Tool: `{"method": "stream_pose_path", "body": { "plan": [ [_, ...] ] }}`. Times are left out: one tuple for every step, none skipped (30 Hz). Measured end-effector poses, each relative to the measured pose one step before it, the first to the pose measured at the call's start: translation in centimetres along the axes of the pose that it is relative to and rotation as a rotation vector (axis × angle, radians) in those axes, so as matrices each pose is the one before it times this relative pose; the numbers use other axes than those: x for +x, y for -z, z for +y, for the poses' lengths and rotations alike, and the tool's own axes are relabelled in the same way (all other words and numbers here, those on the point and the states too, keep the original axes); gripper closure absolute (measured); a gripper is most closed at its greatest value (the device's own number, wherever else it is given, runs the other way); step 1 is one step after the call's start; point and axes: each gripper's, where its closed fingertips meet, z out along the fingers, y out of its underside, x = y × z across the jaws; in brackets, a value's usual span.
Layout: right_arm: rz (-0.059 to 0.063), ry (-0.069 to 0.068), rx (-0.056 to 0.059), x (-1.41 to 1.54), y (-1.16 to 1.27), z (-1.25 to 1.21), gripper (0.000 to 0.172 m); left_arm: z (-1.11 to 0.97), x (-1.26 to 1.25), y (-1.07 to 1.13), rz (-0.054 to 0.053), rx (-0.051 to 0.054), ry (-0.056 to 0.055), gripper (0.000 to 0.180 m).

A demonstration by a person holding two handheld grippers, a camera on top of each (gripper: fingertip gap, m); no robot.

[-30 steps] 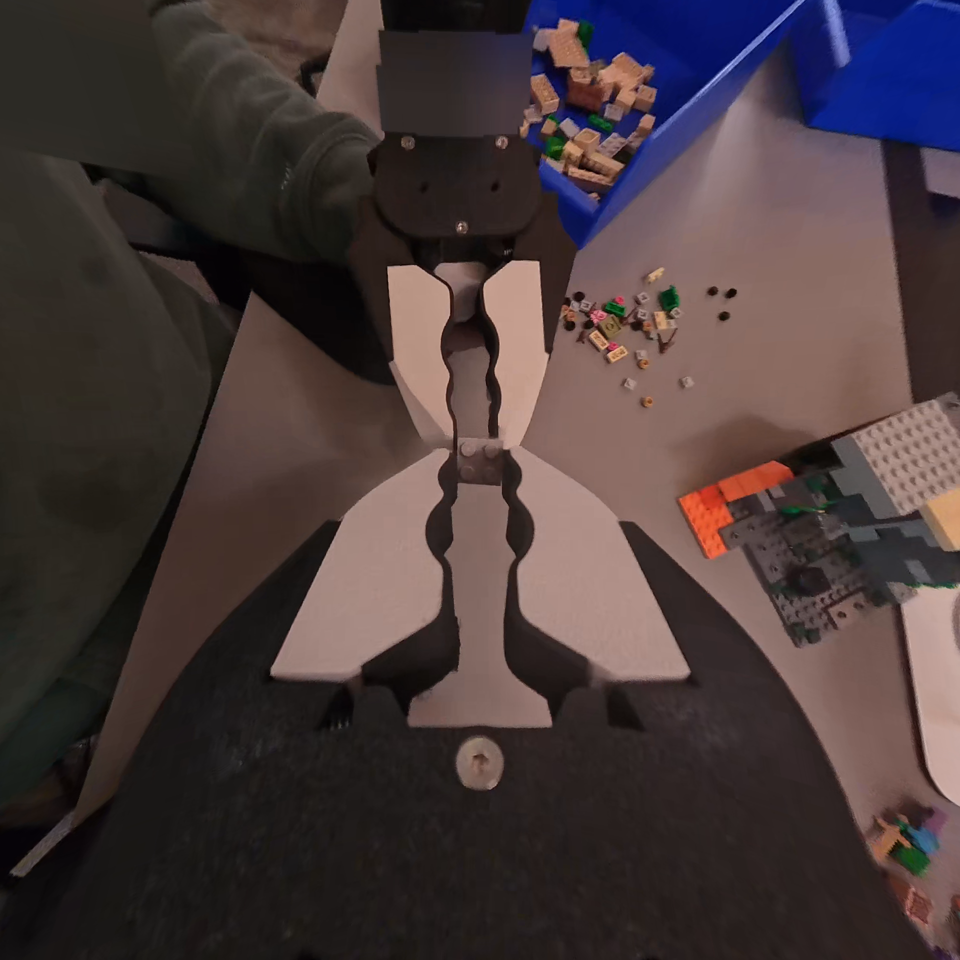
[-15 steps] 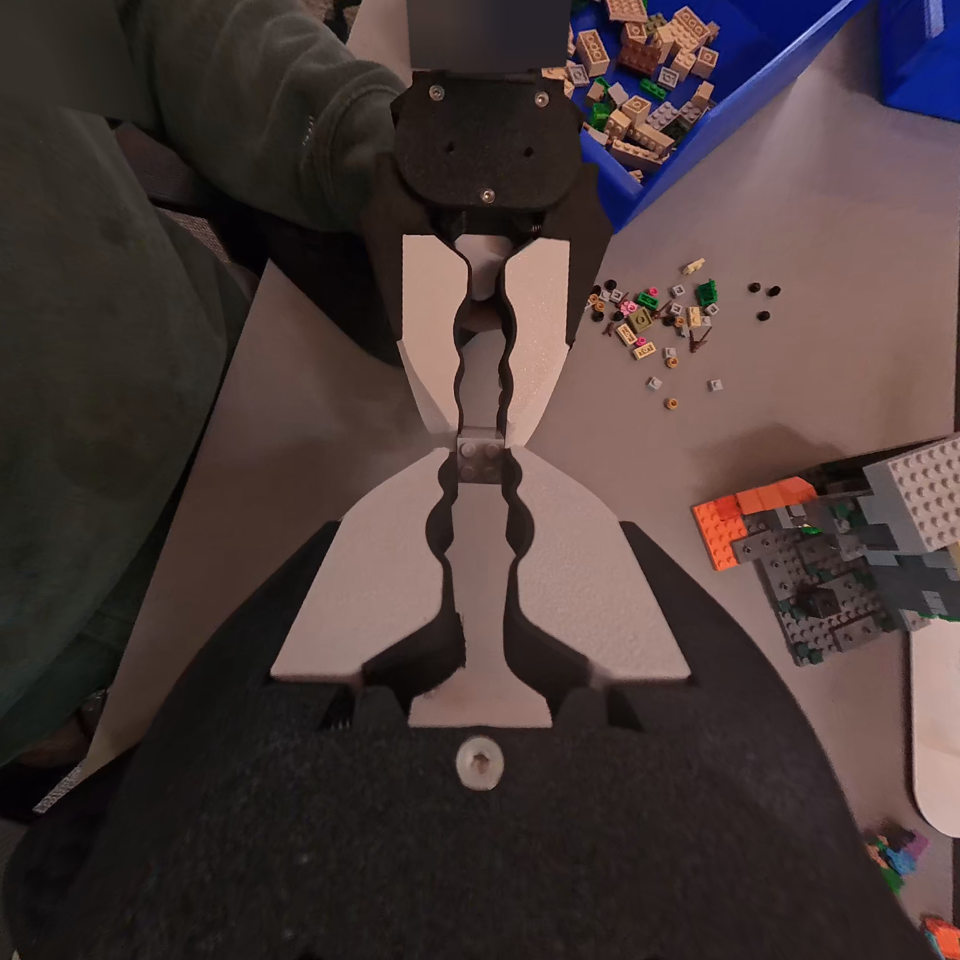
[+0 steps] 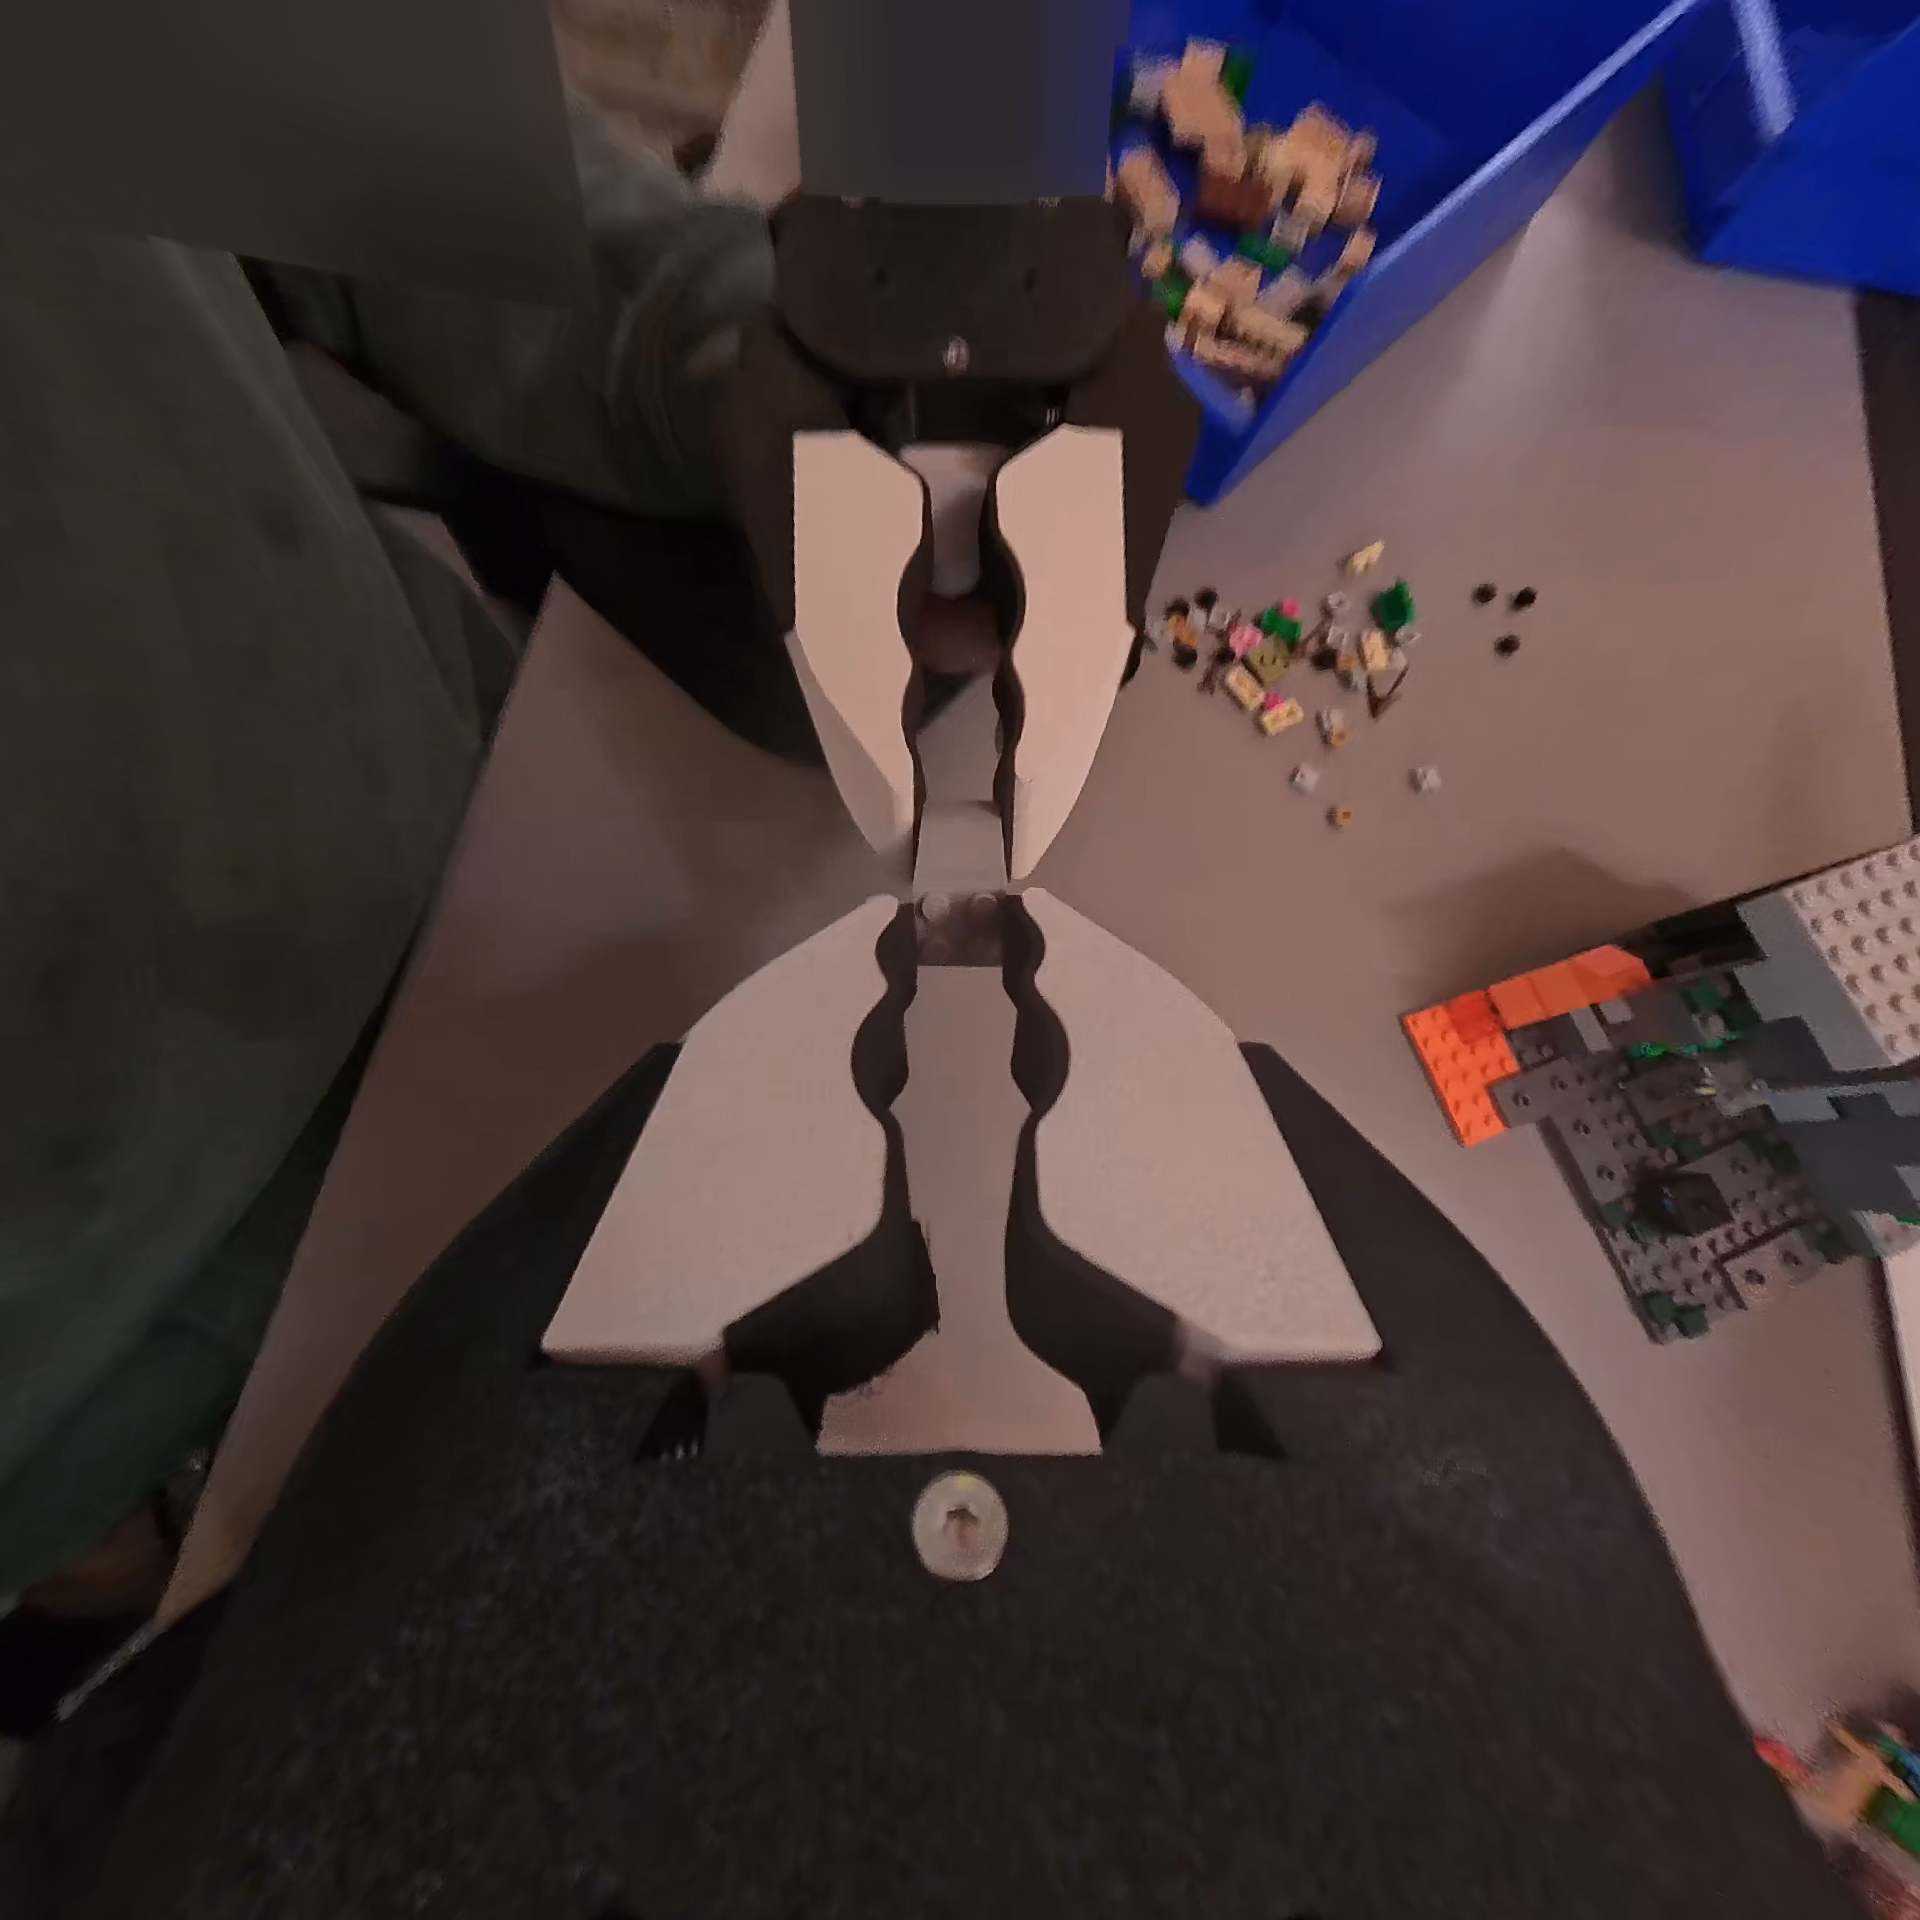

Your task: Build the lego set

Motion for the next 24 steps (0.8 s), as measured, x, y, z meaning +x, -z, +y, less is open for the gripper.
{"method": "stream_pose_path", "body": {
  "plan": [
    [0.0014,-0.0096,0.0180,0.069,0.162,-0.395,0.156,0.062,-0.115,0.005,-0.0085,-0.0104,-0.0096,0.164],
    [0.0116,0.0236,-0.0310,0.068,-0.190,0.340,0.156,0.465,-0.026,-0.100,-0.0084,-0.0260,-0.0199,0.164],
    [0.0001,0.0082,-0.0037,-0.114,-0.219,0.127,0.156,0.112,0.125,0.029,0.0062,0.0019,0.0038,0.164],
    [-0.0119,-0.0267,0.0249,-0.047,-0.002,-0.213,0.156,-0.172,-0.008,0.092,0.0027,0.0128,0.0110,0.164],
    [-0.0025,-0.0134,0.0221,0.066,0.064,-0.198,0.156,-0.092,-0.069,0.021,-0.0025,0.0039,0.0008,0.164],
    [0.0057,0.0052,0.0049,0.034,-0.023,-0.035,0.156,0.094,-0.013,-0.038,-0.0024,-0.0043,-0.0039,0.164],
    [0.0040,0.0032,0.0080,-0.034,-0.045,-0.065,0.156,-0.003,0.037,-0.004,0.0003,0.0025,-0.0009,0.164],
    [-0.0017,-0.0121,0.0204,-0.033,0.008,-0.162,0.156,-0.134,-0.009,0.056,0.0008,0.0077,0.0022,0.164],
    [-0.0002,-0.0118,0.0235,0.031,0.058,-0.187,0.156,-0.160,-0.009,0.054,0.0007,0.0107,0.0028,0.164],
    [-0.0007,-0.0060,0.0128,-0.003,0.021,-0.068,0.156,0.013,0.015,0.001,0.0011,-0.0003,0.0000,0.164],
    [0.0020,-0.0005,0.0033,0.004,-0.015,0.012,0.156,0.000,-0.028,-0.002,-0.0046,0.0005,-0.0042,0.164],
    [0.0012,-0.0027,0.0054,0.005,0.022,-0.014,0.156,-0.046,0.013,0.001,0.0019,0.0023,0.0017,0.164],
    [-0.0021,-0.0087,0.0078,-0.008,0.046,-0.086,0.156,-0.097,-0.007,0.011,0.0042,0.0078,0.0091,0.164],
    [0.0025,-0.0071,0.0021,0.071,0.074,-0.083,0.156,-0.094,-0.065,0.004,0.0019,0.0067,0.0090,0.164],
    [0.0075,-0.0034,0.0011,0.114,0.073,-0.175,0.156,-0.213,-0.104,0.052,-0.0004,0.0133,0.0092,0.164],
    [0.0091,0.0036,0.0063,0.128,0.091,-0.318,0.156,-0.317,-0.062,0.098,0.0010,0.0201,0.0125,0.164],
    [0.0064,0.0055,0.0041,0.095,0.094,-0.348,0.156,-0.279,-0.047,0.088,0.0029,0.0188,0.0148,0.164],
    [0.0078,0.0021,0.0021,0.134,0.046,-0.313,0.156,-0.269,-0.097,0.062,0.0010,0.0189,0.0205,0.163],
    [0.0078,0.0027,0.0051,0.154,0.033,-0.308,0.155,-0.234,-0.028,0.056,0.0047,0.0180,0.0172,0.163],
    [-0.0005,0.0004,0.0049,0.067,0.034,-0.265,0.155,-0.225,-0.020,0.096,0.0034,0.0154,0.0125,0.163],
    [0.0012,-0.0021,0.0063,0.092,0.024,-0.281,0.154,-0.241,-0.008,0.104,0.0032,0.0164,0.0118,0.163],
    [0.0047,0.0009,0.0030,0.106,0.020,-0.224,0.151,-0.228,-0.023,0.095,0.0030,0.0157,0.0125,0.163],
    [0.0039,0.0048,0.0009,0.082,0.043,-0.184,0.149,-0.171,-0.037,0.102,0.0016,0.0112,0.0081,0.163],
    [0.0060,0.0053,0.0014,0.094,0.075,-0.192,0.148,-0.167,-0.026,0.082,-0.0013,0.0105,0.0026,0.163]
  ]
}}
